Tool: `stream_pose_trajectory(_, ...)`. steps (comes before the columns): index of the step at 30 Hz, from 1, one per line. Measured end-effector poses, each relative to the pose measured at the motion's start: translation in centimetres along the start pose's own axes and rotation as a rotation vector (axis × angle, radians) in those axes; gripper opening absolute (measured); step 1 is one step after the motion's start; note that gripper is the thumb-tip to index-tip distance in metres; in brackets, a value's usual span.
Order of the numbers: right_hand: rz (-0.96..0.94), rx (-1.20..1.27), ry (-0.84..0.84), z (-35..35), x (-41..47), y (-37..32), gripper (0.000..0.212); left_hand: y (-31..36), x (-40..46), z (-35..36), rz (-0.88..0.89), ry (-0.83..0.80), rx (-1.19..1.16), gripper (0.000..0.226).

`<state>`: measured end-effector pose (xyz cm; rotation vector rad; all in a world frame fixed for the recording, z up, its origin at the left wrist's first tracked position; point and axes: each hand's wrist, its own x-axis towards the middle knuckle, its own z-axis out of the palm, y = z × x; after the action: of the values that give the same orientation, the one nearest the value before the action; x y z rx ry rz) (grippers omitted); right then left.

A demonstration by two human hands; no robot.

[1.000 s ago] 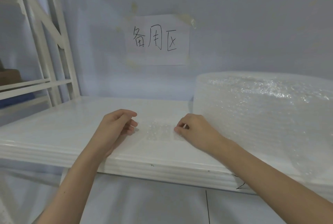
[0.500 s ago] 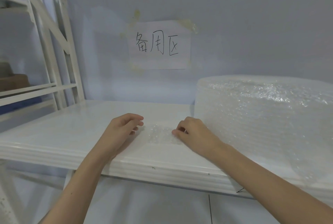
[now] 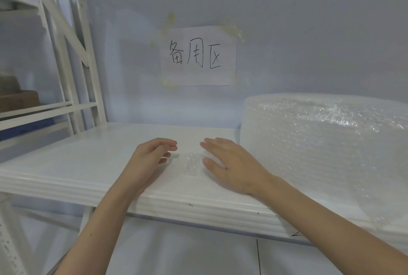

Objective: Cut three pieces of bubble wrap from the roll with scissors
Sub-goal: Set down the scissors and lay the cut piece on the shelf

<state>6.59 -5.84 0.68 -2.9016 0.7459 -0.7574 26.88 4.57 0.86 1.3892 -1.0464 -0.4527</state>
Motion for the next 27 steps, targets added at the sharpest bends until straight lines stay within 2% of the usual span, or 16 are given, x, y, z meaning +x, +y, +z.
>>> stream_pose_trajectory(3,-0.072,-0.106,-0.106,0.34,0.30,-0.51,0.059,-0.10,0.05,-0.01,0.001,-0.005,-0.002,0.026)
stream_pose_trajectory(9,-0.046,-0.115,-0.275,0.68,0.51,-0.24,0.059,-0.09,-0.01,-0.01,0.008,-0.052,0.037,0.026)
stream_pose_trajectory(14,-0.045,-0.082,-0.346,0.56,0.60,-0.38,0.055,-0.14,-0.20,0.24,0.047,-0.126,0.153,0.024)
stream_pose_trajectory(18,-0.030,-0.061,-0.355,0.52,0.62,-0.45,0.055,-0.15,-0.19,0.24,0.049,-0.130,0.171,0.025)
stream_pose_trajectory(27,-0.002,0.050,-0.229,0.37,0.35,-0.43,0.061,-0.12,-0.29,0.39,0.057,-0.199,0.261,0.024)
